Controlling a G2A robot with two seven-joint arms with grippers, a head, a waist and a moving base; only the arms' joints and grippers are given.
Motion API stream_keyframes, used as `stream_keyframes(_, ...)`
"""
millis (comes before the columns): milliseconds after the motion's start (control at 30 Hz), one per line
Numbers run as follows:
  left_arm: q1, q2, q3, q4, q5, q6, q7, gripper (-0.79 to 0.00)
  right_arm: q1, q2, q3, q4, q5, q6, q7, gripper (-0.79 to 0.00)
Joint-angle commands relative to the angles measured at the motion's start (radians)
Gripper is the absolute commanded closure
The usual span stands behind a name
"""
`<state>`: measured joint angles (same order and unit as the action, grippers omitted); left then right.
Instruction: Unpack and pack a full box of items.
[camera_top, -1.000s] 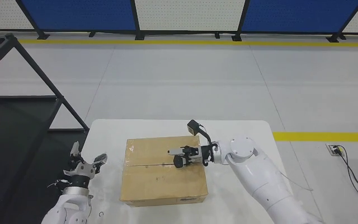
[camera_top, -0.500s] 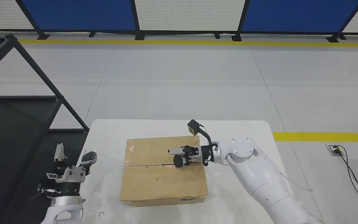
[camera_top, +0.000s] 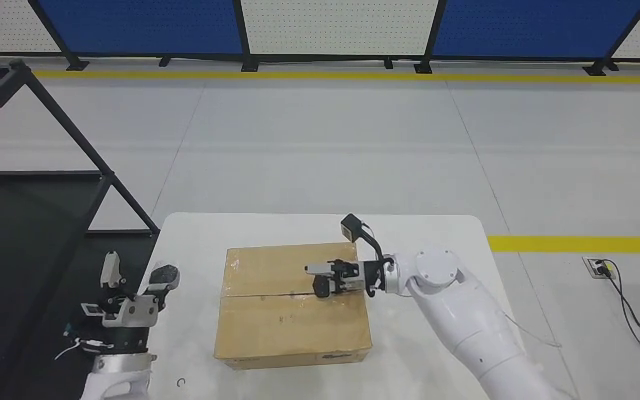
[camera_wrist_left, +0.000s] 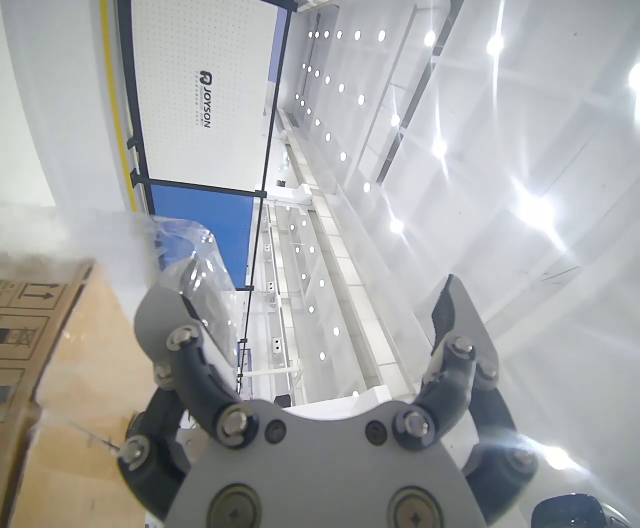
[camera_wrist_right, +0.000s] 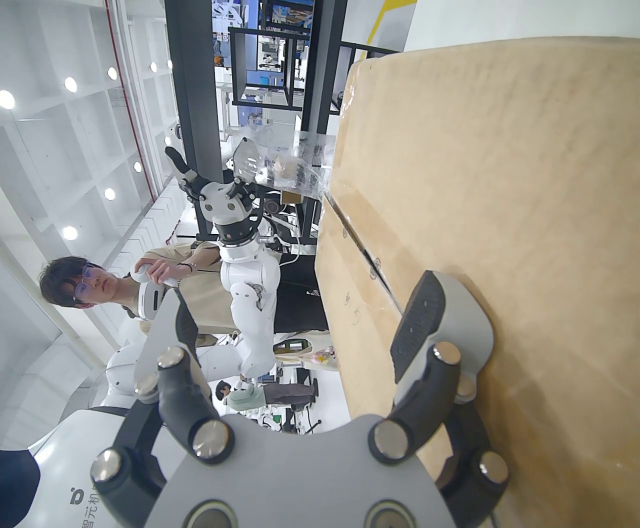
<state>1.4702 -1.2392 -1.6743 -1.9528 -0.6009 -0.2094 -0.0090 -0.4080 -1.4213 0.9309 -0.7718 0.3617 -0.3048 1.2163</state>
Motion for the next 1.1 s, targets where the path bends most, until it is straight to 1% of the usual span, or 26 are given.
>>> stream_keyframes(0,0.002,-0.001,0.007,-0.015,0.030,0.000,0.001,-0.785,-0.005,0.002,0.003,-0.006,0.000,0.002,0.000,-0.785)
stream_keyframes(267,0.016,-0.006,0.048,-0.075,0.147,-0.013,0.005,-0.785,-0.017,0.006,0.011,-0.023,-0.007,0.010,-0.001,-0.785)
stream_keyframes(467,0.027,-0.011,0.078,-0.109,0.189,-0.012,0.002,-0.785,-0.024,0.009,0.016,-0.033,-0.007,0.009,-0.002,-0.785)
stream_keyframes(1067,-0.012,-0.016,0.170,-0.136,0.362,0.105,-0.053,-0.785,-0.030,0.012,0.020,-0.044,-0.010,0.014,0.001,-0.785)
